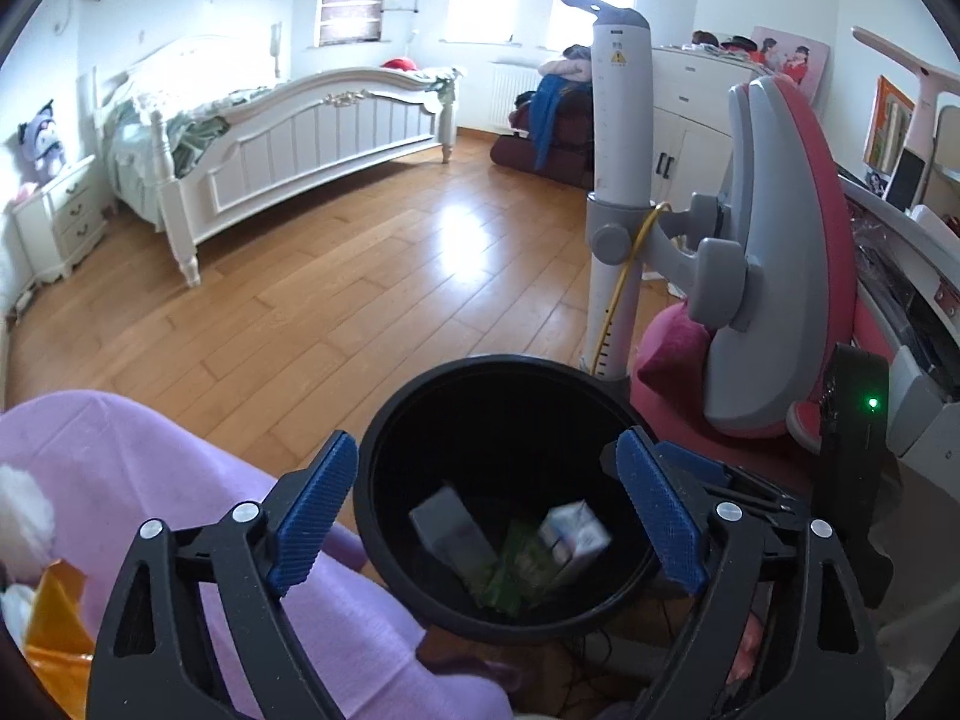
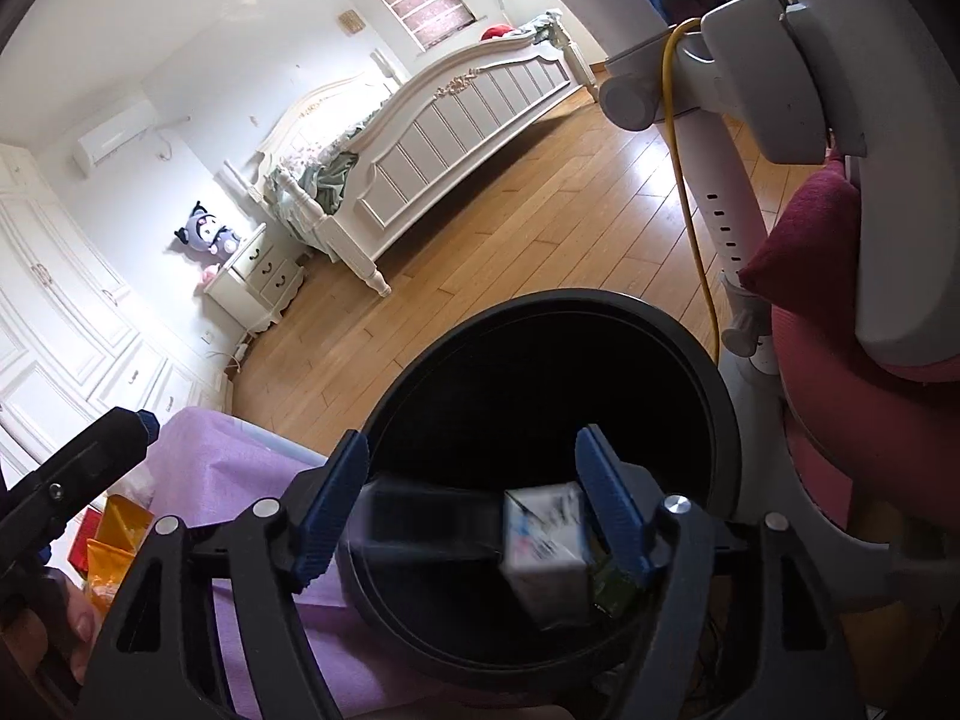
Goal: Collect trash
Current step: 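Move both tools back over the table, then grasp the silver foil mailer bag with the left tool while the right tool grasps the fluffy white cat toy, then carry the bag and toy over the black bin and open both tools, then move both tools back over the table, then grasp the red milk carton with the left tool while the right tool grasps the orange snack bag, then carry the carton and bag over the black bin and open both tools, then move both tools back over the table toward the remaining trash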
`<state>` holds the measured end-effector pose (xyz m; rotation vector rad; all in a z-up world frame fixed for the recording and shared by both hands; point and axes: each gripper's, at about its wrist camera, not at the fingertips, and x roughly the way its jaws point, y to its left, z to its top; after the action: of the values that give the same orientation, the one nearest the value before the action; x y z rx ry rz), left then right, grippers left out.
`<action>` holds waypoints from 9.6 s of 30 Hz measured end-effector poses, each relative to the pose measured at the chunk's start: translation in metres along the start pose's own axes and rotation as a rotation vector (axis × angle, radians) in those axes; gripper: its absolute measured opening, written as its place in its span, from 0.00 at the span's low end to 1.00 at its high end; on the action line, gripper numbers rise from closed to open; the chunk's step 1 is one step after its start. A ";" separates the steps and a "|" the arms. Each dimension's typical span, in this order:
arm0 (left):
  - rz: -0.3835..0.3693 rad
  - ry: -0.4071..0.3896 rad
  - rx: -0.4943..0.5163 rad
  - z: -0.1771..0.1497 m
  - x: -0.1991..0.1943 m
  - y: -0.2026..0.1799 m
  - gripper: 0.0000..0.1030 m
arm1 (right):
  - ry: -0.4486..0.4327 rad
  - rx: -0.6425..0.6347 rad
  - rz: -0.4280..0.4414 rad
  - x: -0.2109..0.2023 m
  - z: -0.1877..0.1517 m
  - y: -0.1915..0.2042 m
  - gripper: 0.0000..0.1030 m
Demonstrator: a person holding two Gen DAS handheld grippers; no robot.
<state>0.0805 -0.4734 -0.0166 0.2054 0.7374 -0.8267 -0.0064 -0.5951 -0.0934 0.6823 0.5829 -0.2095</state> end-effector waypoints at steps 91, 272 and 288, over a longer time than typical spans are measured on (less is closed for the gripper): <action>0.121 -0.188 -0.169 -0.041 -0.175 0.124 0.28 | -0.041 -0.310 0.256 -0.028 0.002 0.206 0.40; -0.023 -0.027 -0.029 -0.014 -0.029 0.004 0.83 | 0.065 0.034 0.157 -0.006 0.004 0.018 0.63; 0.118 -0.106 -0.231 -0.060 -0.131 0.108 0.83 | 0.149 -0.148 0.266 -0.005 -0.022 0.122 0.63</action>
<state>0.0698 -0.2964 0.0154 -0.0021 0.7074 -0.6299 0.0246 -0.4881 -0.0394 0.6277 0.6367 0.1331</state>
